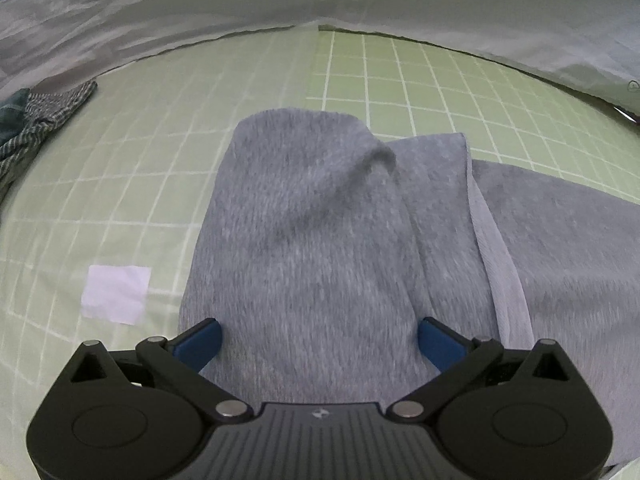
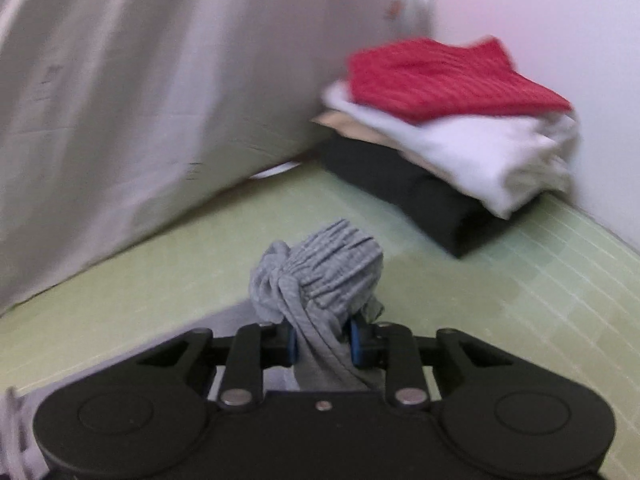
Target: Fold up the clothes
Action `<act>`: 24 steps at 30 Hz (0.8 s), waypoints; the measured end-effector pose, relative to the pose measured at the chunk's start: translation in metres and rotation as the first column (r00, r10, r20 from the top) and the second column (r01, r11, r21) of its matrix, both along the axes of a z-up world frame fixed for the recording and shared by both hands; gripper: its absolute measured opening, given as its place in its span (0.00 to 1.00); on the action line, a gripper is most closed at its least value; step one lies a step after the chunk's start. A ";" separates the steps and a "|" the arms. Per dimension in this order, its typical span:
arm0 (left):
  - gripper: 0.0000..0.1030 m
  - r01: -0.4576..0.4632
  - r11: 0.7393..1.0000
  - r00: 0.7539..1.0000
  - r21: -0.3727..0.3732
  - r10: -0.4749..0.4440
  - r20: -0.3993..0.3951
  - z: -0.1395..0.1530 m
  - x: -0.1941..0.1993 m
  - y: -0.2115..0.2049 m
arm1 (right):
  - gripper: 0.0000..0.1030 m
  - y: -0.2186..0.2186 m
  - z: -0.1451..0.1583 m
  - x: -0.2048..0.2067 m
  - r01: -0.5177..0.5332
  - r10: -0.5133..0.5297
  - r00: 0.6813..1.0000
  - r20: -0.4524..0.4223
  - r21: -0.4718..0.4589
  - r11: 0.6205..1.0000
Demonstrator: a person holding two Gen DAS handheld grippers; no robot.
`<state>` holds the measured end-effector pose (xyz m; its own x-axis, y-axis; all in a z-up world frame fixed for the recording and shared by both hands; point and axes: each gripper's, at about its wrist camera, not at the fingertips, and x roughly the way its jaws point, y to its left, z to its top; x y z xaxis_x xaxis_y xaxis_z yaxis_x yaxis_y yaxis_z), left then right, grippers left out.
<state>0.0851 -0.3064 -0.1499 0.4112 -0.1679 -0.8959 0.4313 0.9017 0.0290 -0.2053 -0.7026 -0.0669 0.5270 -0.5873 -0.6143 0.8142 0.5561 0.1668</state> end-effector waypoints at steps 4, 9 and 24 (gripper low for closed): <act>1.00 0.015 1.000 1.000 -0.006 -0.015 0.011 0.000 -0.002 0.001 | 0.24 0.042 0.005 0.023 -0.124 0.123 0.991 0.052 0.019 0.992; 1.00 0.034 0.999 0.999 -0.014 -0.034 0.024 -0.001 -0.005 0.003 | 0.39 0.078 -0.013 0.047 -0.243 0.244 0.970 -0.017 0.066 0.968; 1.00 0.090 0.996 0.996 -0.014 -0.090 -0.009 0.002 -0.008 0.011 | 0.76 0.086 -0.010 0.056 -0.129 0.132 0.990 -0.057 0.054 0.990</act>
